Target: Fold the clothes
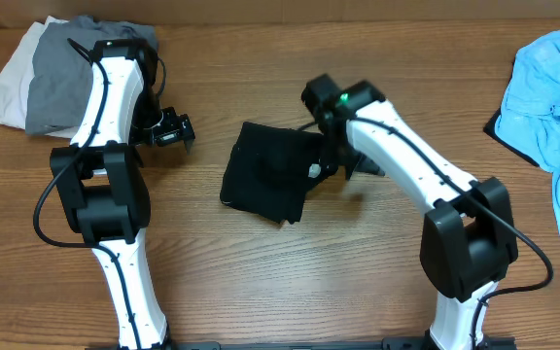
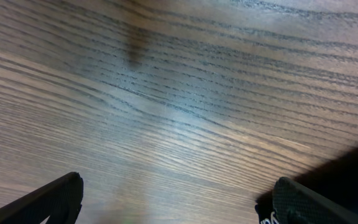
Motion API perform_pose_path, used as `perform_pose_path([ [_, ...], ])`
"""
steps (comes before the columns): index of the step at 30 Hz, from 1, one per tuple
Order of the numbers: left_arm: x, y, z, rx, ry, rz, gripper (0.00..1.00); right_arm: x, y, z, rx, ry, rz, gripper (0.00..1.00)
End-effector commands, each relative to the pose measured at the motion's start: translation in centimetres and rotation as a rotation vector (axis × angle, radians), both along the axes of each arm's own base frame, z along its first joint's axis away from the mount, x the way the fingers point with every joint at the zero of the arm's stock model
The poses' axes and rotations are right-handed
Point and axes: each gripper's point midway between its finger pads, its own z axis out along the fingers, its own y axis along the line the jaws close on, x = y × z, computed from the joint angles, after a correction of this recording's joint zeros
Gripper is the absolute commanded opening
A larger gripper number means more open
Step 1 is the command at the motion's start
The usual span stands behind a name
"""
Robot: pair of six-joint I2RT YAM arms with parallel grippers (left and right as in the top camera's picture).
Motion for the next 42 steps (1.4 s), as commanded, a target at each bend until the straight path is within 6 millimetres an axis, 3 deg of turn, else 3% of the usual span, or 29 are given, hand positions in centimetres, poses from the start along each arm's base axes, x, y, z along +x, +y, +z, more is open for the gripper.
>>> perform_pose_path([
  [1, 0.0, -0.2, 0.6, 0.007, -0.014, -0.007, 1.00, 2.1, 0.4, 5.1, 0.065, -0.107, -0.049, 0.80],
  [3, 0.0, -0.2, 0.6, 0.007, -0.014, -0.007, 1.00, 2.1, 2.1, 7.5, 0.166, -0.108, -0.014, 0.74],
  [6, 0.1, -0.2, 0.6, 0.008, -0.018, -0.006, 1.00, 1.5, 6.8, 10.1, 0.419, -0.072, 0.189, 0.53],
  [8, 0.1, -0.2, 0.6, 0.008, -0.021, -0.006, 1.00, -0.1, 10.8, 11.4, 0.641, -0.014, 0.392, 0.34],
  [10, 0.2, -0.2, 0.6, 0.008, -0.022, -0.006, 1.00, -1.8, 13.2, 12.2, 0.784, 0.039, 0.528, 0.23],
  [15, 0.2, -0.2, 0.6, 0.008, -0.022, -0.006, 1.00, -5.5, 17.5, 11.8, 1.031, 0.151, 0.724, 0.21],
  [20, 0.1, -0.2, 0.6, 0.008, -0.019, -0.007, 1.00, -7.6, 19.9, 8.4, 1.111, 0.229, 0.756, 0.21],
  [24, 0.0, -0.2, 0.6, 0.005, -0.018, -0.018, 1.00, -7.8, 20.6, 4.9, 1.112, 0.233, 0.757, 0.22],
  [28, 0.0, -0.2, 0.6, 0.005, -0.015, -0.018, 1.00, -6.2, 20.1, 2.1, 1.125, 0.170, 0.737, 0.24],
  [35, 0.0, -0.2, 0.6, 0.003, -0.016, -0.025, 1.00, -2.6, 17.0, -1.2, 1.134, 0.040, 0.686, 0.28],
  [37, 0.0, -0.2, 0.6, 0.003, -0.016, -0.025, 1.00, -1.8, 15.8, -2.0, 1.132, 0.021, 0.656, 0.33],
  [40, 0.0, -0.2, 0.6, 0.003, -0.015, -0.025, 1.00, -1.4, 14.4, -3.3, 1.127, 0.009, 0.623, 0.40],
  [42, 0.0, -0.2, 0.6, 0.003, -0.015, -0.025, 1.00, -1.7, 13.2, -5.4, 1.099, 0.033, 0.572, 0.43],
])
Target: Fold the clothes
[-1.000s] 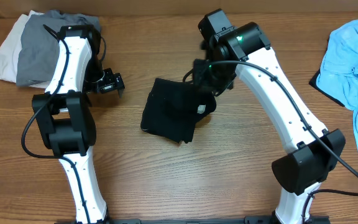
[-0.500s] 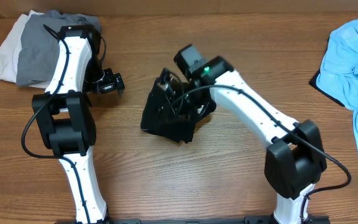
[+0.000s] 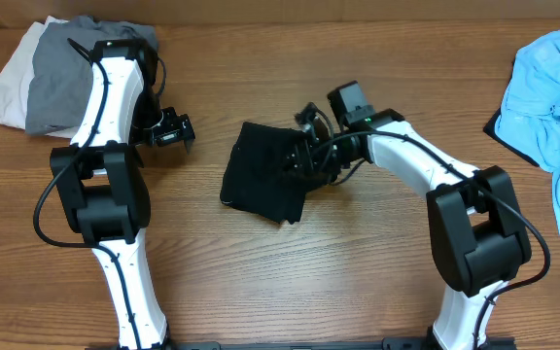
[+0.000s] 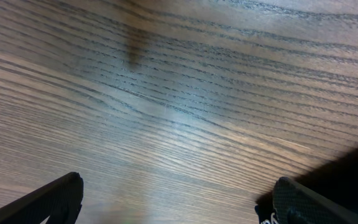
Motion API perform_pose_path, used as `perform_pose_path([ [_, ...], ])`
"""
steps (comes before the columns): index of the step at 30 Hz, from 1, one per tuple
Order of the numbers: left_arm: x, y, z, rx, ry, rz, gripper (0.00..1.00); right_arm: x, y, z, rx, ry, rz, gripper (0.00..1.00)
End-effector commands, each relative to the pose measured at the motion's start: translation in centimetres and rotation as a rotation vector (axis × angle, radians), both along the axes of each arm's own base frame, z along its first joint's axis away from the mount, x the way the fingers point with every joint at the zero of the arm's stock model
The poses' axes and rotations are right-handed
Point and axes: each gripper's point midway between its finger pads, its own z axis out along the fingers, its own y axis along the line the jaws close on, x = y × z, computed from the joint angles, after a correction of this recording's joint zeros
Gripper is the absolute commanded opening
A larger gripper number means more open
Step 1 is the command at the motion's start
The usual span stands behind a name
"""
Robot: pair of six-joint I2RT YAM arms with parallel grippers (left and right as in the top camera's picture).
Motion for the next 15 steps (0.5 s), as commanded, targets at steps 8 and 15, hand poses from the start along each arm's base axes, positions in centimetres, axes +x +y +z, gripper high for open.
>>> perform_pose_path([
  [8, -0.1, -0.2, 0.7, 0.002, -0.012, -0.027, 1.00, -3.9, -3.3, -9.4, -0.183, 0.333, -0.166, 0.43],
  [15, -0.1, -0.2, 0.7, 0.002, -0.012, -0.028, 1.00, -4.6, -6.6, -9.2, -0.421, 0.429, -0.329, 0.35],
])
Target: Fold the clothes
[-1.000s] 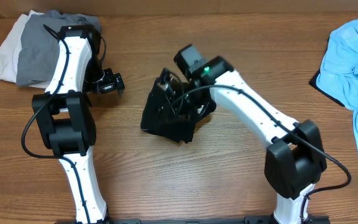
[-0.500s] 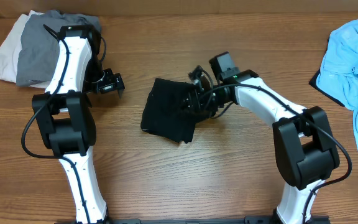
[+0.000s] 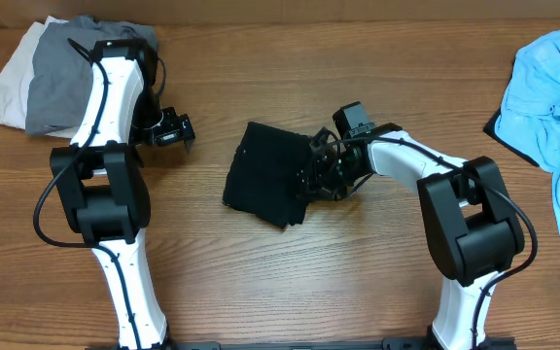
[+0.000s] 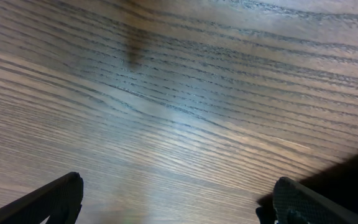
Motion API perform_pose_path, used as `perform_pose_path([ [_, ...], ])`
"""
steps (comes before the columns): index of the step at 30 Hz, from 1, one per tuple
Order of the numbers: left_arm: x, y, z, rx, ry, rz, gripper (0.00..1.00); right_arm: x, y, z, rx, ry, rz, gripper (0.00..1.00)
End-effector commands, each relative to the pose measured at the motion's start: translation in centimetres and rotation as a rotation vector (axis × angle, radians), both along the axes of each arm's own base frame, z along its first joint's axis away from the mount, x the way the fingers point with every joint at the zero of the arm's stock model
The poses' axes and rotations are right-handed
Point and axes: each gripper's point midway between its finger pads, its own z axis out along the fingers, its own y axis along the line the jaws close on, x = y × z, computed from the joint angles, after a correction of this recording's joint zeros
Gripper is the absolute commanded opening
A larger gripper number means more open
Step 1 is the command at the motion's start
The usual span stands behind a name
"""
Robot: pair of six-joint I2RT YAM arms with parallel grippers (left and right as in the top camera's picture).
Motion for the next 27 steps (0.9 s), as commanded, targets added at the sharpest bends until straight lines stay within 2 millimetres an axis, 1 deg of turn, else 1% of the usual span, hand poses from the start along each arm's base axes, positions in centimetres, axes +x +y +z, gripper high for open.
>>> perform_pose_path([
  [1, -0.1, -0.2, 0.7, 0.002, -0.013, -0.028, 1.00, -1.2, -4.7, -3.3, -0.348, 0.084, -0.103, 0.35],
  [2, -0.1, -0.2, 0.7, 0.002, -0.013, -0.028, 1.00, -0.9, -5.2, -2.4, -0.377, 0.070, -0.109, 0.35],
  [5, -0.1, -0.2, 0.7, 0.002, -0.013, -0.028, 1.00, 0.3, -6.5, 1.1, -0.445, 0.021, -0.140, 0.40],
  [7, -0.1, -0.2, 0.7, 0.002, -0.013, -0.028, 1.00, 1.2, -6.7, 4.6, -0.446, -0.041, -0.157, 0.48],
  [8, -0.1, -0.2, 0.7, 0.002, -0.013, -0.028, 1.00, 1.7, -6.6, 6.5, -0.437, -0.072, -0.165, 0.55],
  [9, -0.1, -0.2, 0.7, 0.002, -0.013, -0.028, 1.00, 2.1, -6.5, 8.4, -0.423, -0.106, -0.172, 0.67],
  [11, -0.1, -0.2, 0.7, 0.002, -0.013, -0.028, 1.00, 2.7, -6.2, 11.2, -0.398, -0.158, -0.180, 0.84],
  [12, -0.1, -0.2, 0.7, 0.002, -0.013, -0.028, 1.00, 3.0, -6.0, 12.6, -0.381, -0.189, -0.177, 0.91],
  [13, -0.1, -0.2, 0.7, 0.002, -0.013, -0.028, 1.00, 3.2, -5.5, 13.9, -0.349, -0.220, -0.166, 0.95],
  [15, -0.1, -0.2, 0.7, 0.002, -0.014, -0.028, 1.00, 3.0, -4.5, 14.9, -0.283, -0.246, -0.125, 0.96],
  [17, -0.1, -0.2, 0.7, 0.002, -0.013, -0.028, 1.00, 2.6, -2.8, 15.7, -0.173, -0.269, -0.050, 0.95],
  [19, -0.1, -0.2, 0.7, 0.002, -0.014, -0.028, 1.00, 2.1, -1.5, 16.0, -0.074, -0.284, 0.014, 0.95],
  [23, -0.1, -0.2, 0.7, 0.002, -0.014, -0.028, 1.00, 0.7, -0.2, 15.2, 0.037, -0.238, 0.059, 0.91],
  [25, 0.0, -0.2, 0.7, 0.002, -0.015, -0.028, 1.00, -0.1, 0.7, 15.0, 0.134, -0.212, 0.080, 0.91],
  [27, 0.0, -0.2, 0.7, 0.002, -0.017, -0.028, 1.00, -0.4, 1.3, 14.3, 0.193, -0.215, 0.090, 0.91],
])
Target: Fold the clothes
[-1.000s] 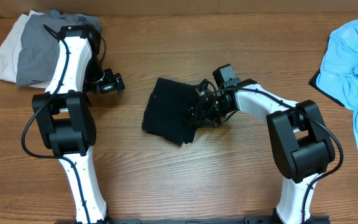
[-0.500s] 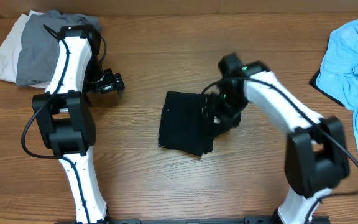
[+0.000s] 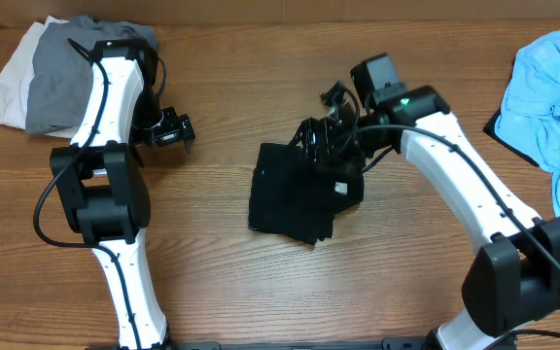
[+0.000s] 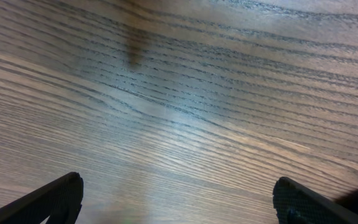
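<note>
A black folded garment (image 3: 295,194) lies mid-table with a small white tag (image 3: 340,188) showing at its right edge. My right gripper (image 3: 325,144) sits at the garment's upper right corner, its fingers buried in the dark cloth and apparently shut on that edge. My left gripper (image 3: 175,131) hovers over bare wood well left of the garment. In the left wrist view the left gripper (image 4: 179,193) is open, its fingertips (image 4: 64,190) wide apart with only wood grain between them.
A stack of folded grey and white clothes (image 3: 47,83) lies at the back left, behind the left arm. A crumpled light blue shirt (image 3: 552,87) covers the right edge, over a dark cloth (image 3: 499,128). The wooden table (image 3: 212,282) carries all of it.
The black garment now lies further right and a little nearer the front. My right gripper has moved from its right edge to its upper right corner. The left arm has not moved.
At first the right gripper stood over the black garment's right side. Then it lay lower and reached in from the right, then pressed against the right edge. Now the garment sits further right with the gripper on its corner. The left gripper stayed open throughout.
</note>
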Motion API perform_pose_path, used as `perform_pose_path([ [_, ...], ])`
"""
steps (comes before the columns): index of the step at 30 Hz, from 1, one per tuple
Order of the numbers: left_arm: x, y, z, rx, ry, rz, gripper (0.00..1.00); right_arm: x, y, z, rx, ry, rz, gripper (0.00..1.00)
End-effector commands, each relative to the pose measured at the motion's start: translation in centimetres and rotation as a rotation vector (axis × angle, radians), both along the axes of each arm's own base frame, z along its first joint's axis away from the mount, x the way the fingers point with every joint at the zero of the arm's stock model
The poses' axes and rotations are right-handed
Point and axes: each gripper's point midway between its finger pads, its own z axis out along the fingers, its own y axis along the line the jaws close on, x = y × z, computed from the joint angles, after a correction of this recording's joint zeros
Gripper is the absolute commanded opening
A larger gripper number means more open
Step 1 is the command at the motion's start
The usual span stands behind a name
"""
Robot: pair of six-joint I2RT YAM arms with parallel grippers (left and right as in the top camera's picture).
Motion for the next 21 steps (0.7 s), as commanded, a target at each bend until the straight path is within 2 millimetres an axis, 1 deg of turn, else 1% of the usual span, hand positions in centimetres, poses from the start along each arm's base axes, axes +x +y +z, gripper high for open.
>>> perform_pose_path([
  [1, 0.0, -0.2, 0.7, 0.002, -0.016, -0.027, 1.00, -1.8, 1.8, -0.5, 0.165, 0.041, 0.087, 0.91],
  [5, 0.0, -0.3, 0.7, -0.005, -0.017, -0.026, 1.00, -1.9, 2.5, -2.1, 0.251, 0.047, 0.073, 0.91],
  [9, 0.0, -0.5, 0.7, -0.017, -0.018, -0.023, 1.00, -1.3, 2.9, -4.0, 0.302, 0.039, 0.033, 0.90],
  [10, 0.0, -0.5, 0.7, -0.017, -0.017, -0.023, 1.00, -1.0, 3.0, -4.8, 0.300, 0.031, 0.027, 0.88],
  [11, 0.0, -0.5, 0.7, -0.017, -0.017, -0.023, 1.00, -0.8, 2.9, -5.6, 0.286, 0.035, 0.010, 0.84],
  [12, 0.0, -0.5, 0.7, -0.017, -0.017, -0.023, 1.00, -0.4, 2.7, -7.1, 0.252, 0.061, -0.023, 0.68],
  [13, 0.0, -0.5, 0.7, -0.017, -0.017, -0.023, 1.00, -0.1, 2.5, -8.3, 0.224, 0.072, -0.043, 0.54],
  [16, 0.0, -0.5, 0.7, -0.017, -0.017, -0.026, 1.00, 0.5, 2.1, -11.9, 0.157, 0.111, -0.085, 0.33],
  [17, 0.0, -0.5, 0.7, -0.018, -0.016, -0.028, 1.00, 0.6, 1.9, -13.0, 0.138, 0.131, -0.101, 0.22],
  [19, -0.1, -0.5, 0.7, -0.018, -0.014, -0.027, 1.00, 0.8, 1.4, -15.0, 0.108, 0.153, -0.122, 0.13],
  [21, -0.1, -0.5, 0.7, -0.018, -0.014, -0.027, 1.00, 1.1, 0.5, -16.6, 0.065, 0.166, -0.151, 0.08],
])
